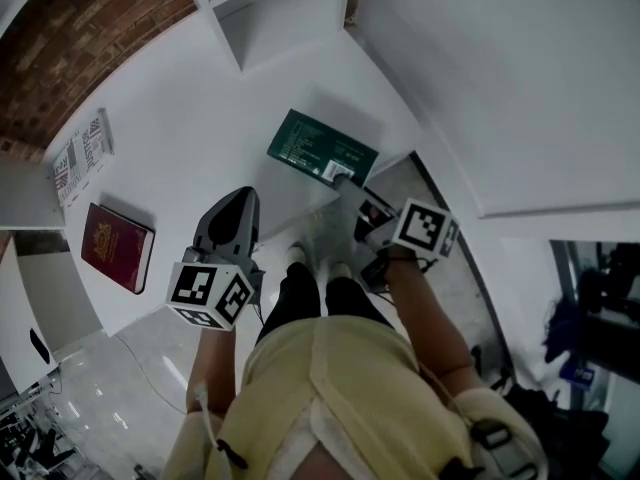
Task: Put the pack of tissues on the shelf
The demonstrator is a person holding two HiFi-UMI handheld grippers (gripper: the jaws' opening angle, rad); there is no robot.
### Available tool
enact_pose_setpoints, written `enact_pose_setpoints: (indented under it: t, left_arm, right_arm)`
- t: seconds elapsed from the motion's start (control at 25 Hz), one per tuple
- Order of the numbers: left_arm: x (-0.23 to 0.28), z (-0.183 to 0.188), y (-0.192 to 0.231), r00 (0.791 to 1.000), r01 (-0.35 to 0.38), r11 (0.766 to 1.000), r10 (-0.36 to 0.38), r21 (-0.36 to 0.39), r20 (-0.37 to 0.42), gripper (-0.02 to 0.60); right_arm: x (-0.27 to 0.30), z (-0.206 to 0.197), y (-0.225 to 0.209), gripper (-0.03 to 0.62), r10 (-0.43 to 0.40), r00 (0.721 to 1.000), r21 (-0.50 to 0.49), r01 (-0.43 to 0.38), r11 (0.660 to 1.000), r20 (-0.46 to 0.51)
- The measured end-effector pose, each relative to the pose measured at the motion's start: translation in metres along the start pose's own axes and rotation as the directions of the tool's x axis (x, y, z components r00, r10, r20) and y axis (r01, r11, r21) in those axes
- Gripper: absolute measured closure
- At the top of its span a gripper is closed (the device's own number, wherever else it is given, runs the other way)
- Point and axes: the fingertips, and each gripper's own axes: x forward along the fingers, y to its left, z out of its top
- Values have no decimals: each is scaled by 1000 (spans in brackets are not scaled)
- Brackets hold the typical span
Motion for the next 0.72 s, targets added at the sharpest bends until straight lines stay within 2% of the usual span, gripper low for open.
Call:
enact_pose_setpoints:
  t: [0.24,0.4,0.6,0.72]
  left_arm:
    - [4,23,4,999,27,999,-28,29,32,578]
    - [6,37,9,997,57,998,-59,41,44,578]
    - [14,60,14,993,85,994,-90,63,80,578]
    - [18,75,16,988,103,991,-113,90,107,580]
  right_arm:
    - [0,13,32,284,44,998,-13,-44,999,36]
    - [3,23,61,284,110,992,6,-110,994,67]
    - [1,49,83,283,95,990,-43,-90,995,108]
    - [2,66,100,283,115,984,-78,-106,991,132]
